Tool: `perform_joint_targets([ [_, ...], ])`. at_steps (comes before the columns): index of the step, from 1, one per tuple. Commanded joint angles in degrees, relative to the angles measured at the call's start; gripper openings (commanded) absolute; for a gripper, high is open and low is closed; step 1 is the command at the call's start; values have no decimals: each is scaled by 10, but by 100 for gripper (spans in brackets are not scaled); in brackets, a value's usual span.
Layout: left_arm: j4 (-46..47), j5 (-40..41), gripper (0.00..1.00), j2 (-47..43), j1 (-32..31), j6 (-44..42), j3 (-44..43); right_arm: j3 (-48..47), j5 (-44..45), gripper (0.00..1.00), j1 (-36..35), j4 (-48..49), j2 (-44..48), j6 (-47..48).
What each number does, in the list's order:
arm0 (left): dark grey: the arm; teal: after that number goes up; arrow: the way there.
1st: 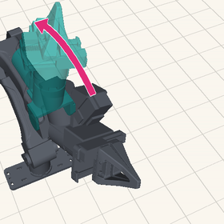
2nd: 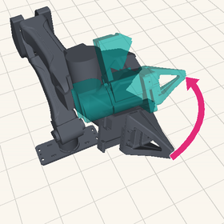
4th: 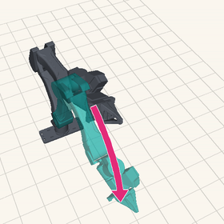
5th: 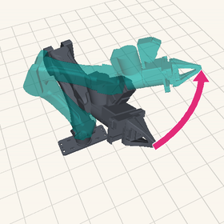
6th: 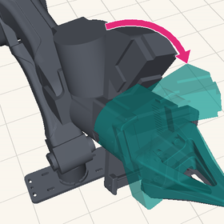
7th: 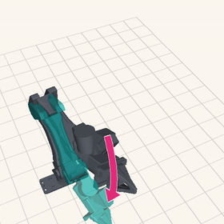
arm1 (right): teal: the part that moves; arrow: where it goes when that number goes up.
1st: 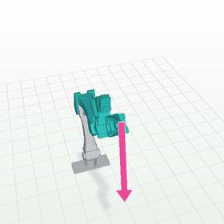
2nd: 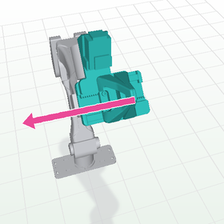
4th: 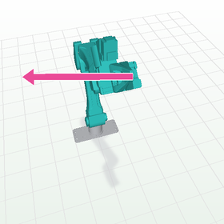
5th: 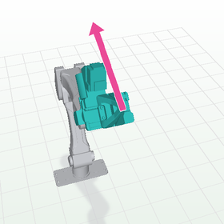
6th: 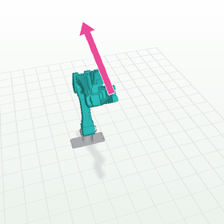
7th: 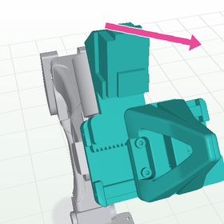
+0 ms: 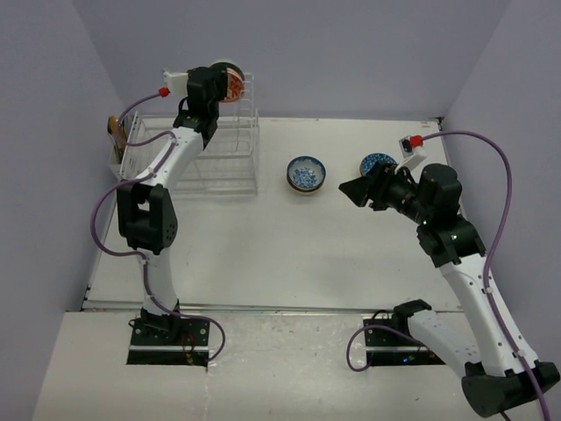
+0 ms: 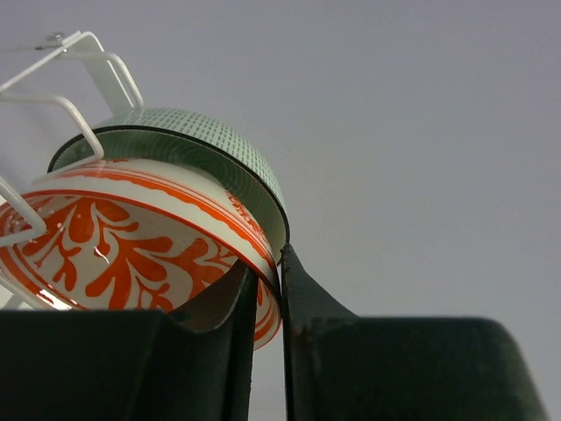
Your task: Unload the bowls from the dish rack
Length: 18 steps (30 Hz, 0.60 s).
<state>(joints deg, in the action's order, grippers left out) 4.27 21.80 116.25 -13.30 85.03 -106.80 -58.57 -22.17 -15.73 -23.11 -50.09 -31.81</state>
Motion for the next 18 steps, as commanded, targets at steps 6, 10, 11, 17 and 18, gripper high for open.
perform_joint_targets([
  [6,31,9,0,-21,6,17,15,-3,28,62,2,5,31,19],
  [10,46,-6,0,-23,6,15,15,-6,28,62,2,3,31,21],
  [11,49,-6,0,-25,6,14,17,-5,28,62,2,3,31,21],
  [17,95,-10,0,-55,5,-19,39,-8,23,62,2,3,29,22],
  [18,104,-9,0,-65,5,-22,46,-10,23,62,3,2,29,22],
])
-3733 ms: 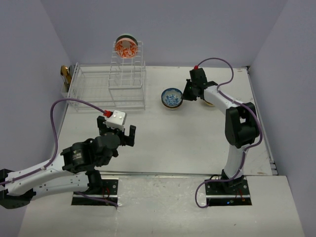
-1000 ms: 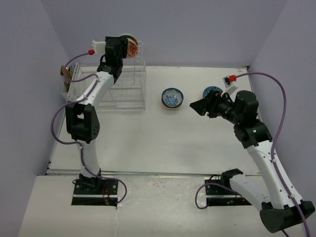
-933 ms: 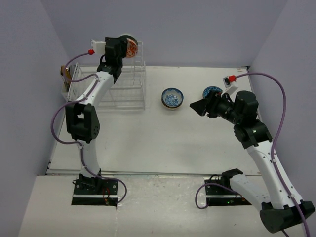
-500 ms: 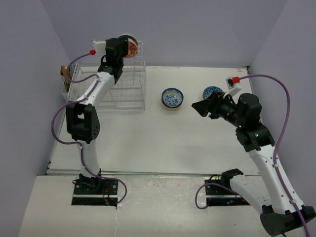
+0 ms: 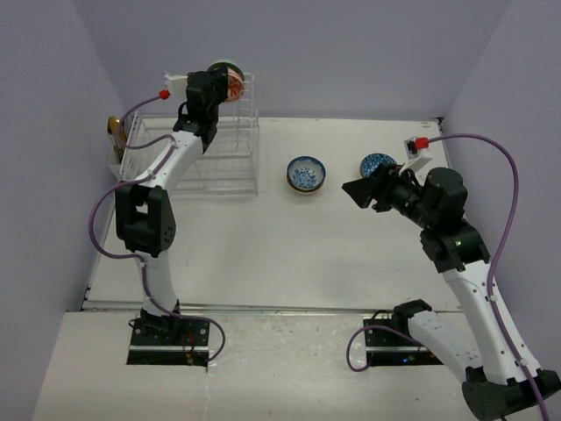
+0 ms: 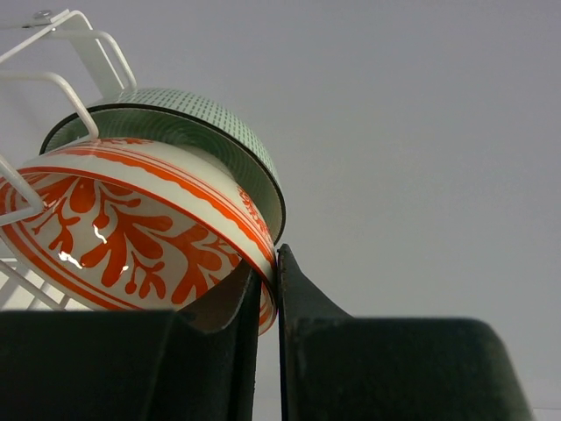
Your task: Unload the bowls from the dish rack
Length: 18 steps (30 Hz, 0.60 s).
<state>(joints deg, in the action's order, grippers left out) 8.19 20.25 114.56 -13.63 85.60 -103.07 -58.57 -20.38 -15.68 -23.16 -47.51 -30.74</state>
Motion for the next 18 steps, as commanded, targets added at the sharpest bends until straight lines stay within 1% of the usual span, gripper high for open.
perform_joint_targets([
  [1,69,9,0,-53,8,-31,13,-11,6,62,1,3,3,10],
  [6,102,5,0,-80,8,-40,30,-13,10,62,1,1,3,9],
  [11,102,-14,0,-87,9,-38,29,-14,13,62,1,-2,3,5],
  [18,132,-21,0,-122,8,-31,71,-20,12,62,1,-8,-1,9],
])
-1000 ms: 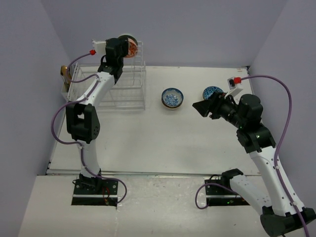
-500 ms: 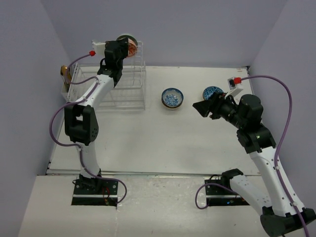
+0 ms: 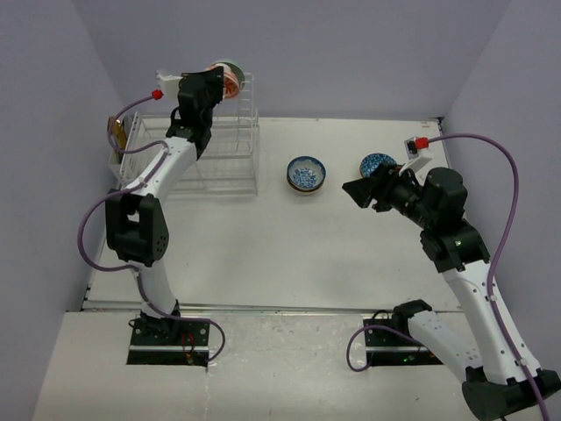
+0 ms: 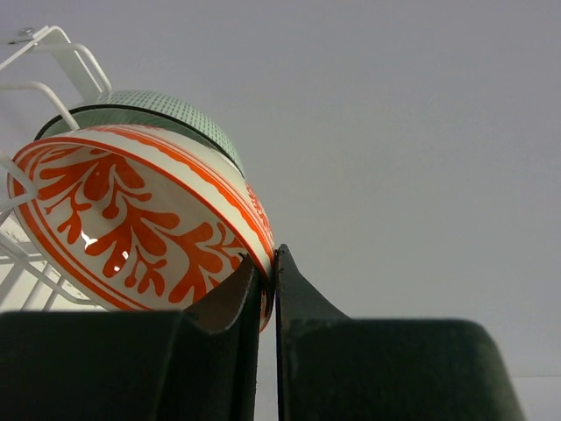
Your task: Unload the bowls from the dish rack
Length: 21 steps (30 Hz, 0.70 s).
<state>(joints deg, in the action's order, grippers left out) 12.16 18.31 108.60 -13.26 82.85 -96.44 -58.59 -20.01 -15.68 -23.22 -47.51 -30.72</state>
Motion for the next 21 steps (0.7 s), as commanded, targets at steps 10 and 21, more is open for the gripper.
perform_joint_targets([
  [10,154,-44,0,-80,4,-27,26,-31,6,62,1,-7,-35,7],
  [21,266,-178,0,-154,-3,-137,92,-69,32,62,1,-32,-41,13],
])
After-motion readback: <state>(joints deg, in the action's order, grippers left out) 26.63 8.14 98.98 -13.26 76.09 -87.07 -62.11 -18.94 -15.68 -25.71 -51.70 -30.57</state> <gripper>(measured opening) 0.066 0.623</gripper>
